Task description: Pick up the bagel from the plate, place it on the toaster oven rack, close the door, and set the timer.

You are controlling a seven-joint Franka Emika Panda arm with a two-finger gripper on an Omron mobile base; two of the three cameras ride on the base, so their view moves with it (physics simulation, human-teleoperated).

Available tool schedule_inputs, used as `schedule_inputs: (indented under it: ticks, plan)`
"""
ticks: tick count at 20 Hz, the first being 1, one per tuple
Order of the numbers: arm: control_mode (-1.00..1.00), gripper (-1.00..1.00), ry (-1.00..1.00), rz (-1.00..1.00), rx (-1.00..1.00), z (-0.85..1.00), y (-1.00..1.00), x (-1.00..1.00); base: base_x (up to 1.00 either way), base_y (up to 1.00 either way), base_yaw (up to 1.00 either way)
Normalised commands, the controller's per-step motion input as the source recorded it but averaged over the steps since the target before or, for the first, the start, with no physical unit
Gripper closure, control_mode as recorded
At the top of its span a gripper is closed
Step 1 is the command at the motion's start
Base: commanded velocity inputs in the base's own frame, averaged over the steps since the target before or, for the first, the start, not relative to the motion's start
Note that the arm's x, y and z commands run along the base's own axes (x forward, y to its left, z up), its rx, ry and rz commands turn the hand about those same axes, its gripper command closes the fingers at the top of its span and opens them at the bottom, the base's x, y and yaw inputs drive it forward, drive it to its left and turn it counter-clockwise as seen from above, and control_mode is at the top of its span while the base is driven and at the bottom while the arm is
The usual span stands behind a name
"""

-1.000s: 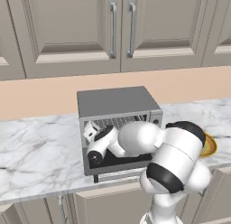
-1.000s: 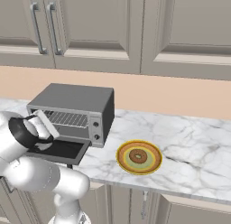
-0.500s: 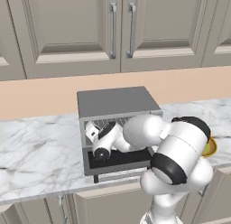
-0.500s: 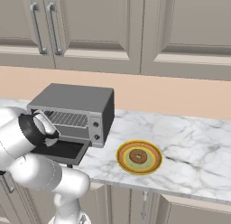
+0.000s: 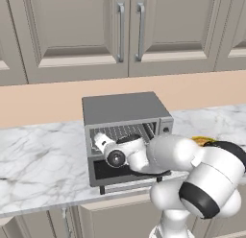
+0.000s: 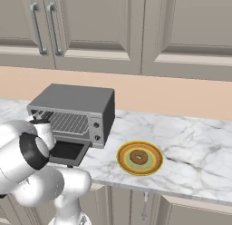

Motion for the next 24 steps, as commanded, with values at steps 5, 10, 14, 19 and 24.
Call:
schedule_inputs:
  ticks: [5, 10, 14, 19, 24]
  plan:
    - [-1.0, 1.0, 0.58, -0.05, 0.0, 0.0, 0.04, -0.6, 0.0, 0.0, 0.0]
    - [-1.0, 1.0, 0.69, -0.11, -0.03, 0.0, 0.12, -0.71, 0.0, 0.0, 0.0]
    - [-1.0, 1.0, 0.63, -0.13, -0.11, 0.01, 0.19, -0.72, 0.0, 0.0, 0.0]
    - [-1.0, -1.0, 0.09, -0.15, -0.1, 0.34, 0.02, -0.57, 0.0, 0.0, 0.0]
    - [-1.0, -1.0, 0.0, -0.22, -0.01, 0.68, -0.26, -0.51, 0.0, 0.0, 0.0]
